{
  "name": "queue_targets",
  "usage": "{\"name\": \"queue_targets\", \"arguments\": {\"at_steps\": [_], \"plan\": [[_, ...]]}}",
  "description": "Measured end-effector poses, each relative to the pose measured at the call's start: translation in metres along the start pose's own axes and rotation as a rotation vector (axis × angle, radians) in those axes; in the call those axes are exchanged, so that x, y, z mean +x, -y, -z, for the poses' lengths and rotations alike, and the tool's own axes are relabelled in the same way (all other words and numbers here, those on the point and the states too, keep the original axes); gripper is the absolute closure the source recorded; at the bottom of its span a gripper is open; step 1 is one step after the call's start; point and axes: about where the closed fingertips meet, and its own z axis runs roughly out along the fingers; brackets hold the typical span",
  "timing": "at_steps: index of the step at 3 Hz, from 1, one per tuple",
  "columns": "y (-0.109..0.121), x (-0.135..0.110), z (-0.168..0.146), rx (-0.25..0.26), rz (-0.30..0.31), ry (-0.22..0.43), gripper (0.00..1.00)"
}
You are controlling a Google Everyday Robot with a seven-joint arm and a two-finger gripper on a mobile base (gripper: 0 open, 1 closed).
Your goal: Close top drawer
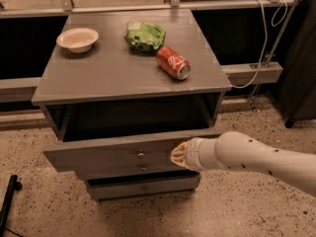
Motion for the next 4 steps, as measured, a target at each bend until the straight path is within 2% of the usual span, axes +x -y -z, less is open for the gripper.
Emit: {"name": "queue_targets", "arguments": {"at_steps": [1, 4], "plan": [[0.008, 0.000, -0.006, 0.018, 0.018, 0.002, 1.00], [0.075, 0.009, -0.026, 0.184, 0.091, 0.025, 1.00]]}}
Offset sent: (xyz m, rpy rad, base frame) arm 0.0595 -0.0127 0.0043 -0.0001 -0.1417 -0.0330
